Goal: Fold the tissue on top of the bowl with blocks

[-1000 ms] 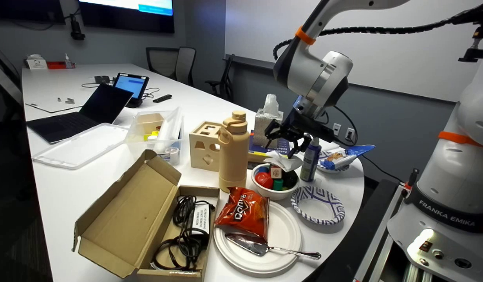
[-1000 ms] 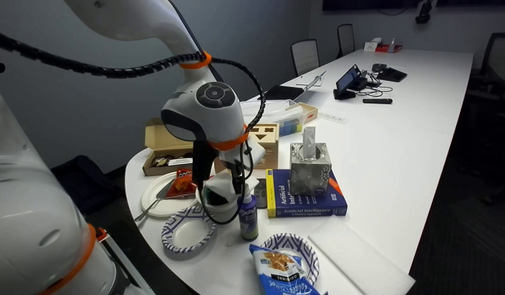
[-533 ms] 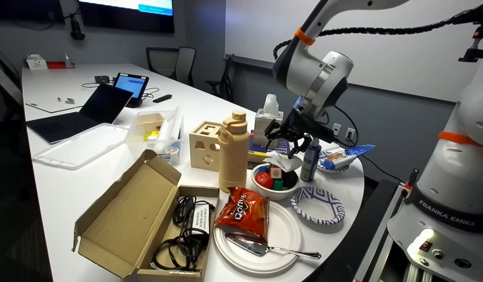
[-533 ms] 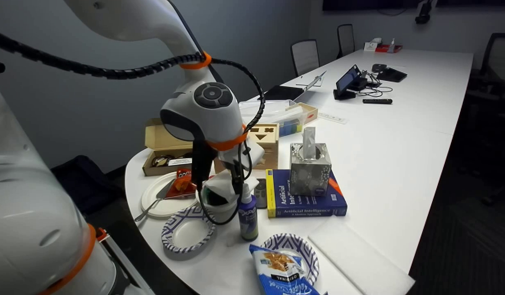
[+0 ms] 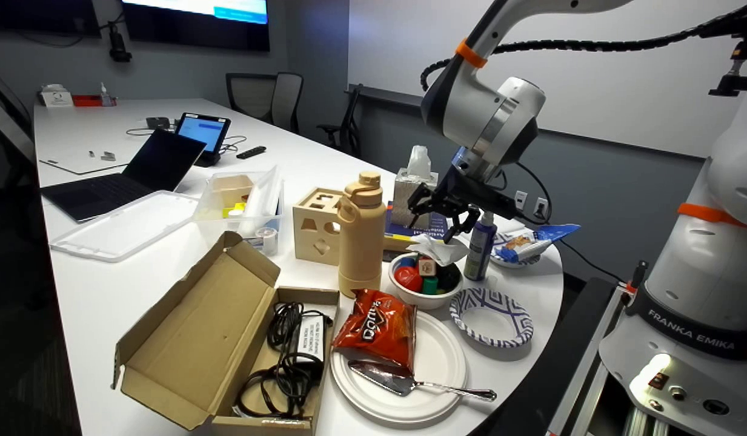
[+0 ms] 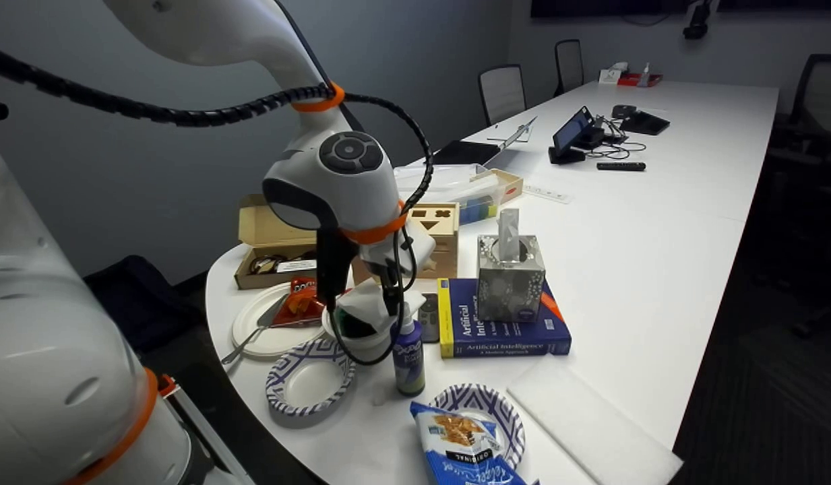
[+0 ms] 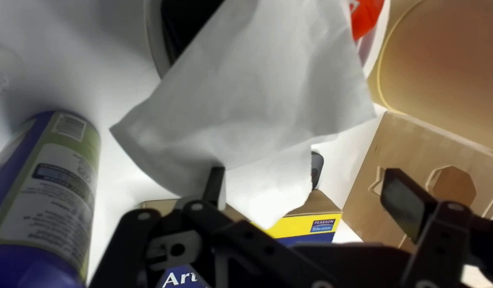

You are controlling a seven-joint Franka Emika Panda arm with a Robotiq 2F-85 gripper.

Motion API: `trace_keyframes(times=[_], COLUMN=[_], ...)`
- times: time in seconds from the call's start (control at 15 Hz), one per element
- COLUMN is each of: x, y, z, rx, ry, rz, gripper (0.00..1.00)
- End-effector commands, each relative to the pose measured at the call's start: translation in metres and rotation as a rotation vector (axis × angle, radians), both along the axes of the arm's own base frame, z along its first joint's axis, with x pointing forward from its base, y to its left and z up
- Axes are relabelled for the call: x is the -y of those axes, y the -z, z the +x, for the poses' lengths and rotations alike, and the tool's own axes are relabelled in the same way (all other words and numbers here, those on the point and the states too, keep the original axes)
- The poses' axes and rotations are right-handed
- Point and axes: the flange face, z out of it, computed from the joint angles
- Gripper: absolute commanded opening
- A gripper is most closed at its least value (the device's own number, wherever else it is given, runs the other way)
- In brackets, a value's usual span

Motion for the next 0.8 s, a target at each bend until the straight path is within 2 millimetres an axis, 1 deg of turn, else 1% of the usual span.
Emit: trace_keyframes(times=[0.0, 0.33, 0.53, 0.73], x=[-0.011, -0.010, -0.004, 0.003], y=[0.007, 0.014, 0.014, 0.010], z=[0.005, 0.015, 0.022, 0.030], rx=[-0.035, -0.072, -0.080, -0.093], ry=[-0.039, -0.055, -0.058, -0.084], rz=[-0.028, -0.073, -0.099, -0.114], gripper=[1.00, 1.00, 1.00, 1.00])
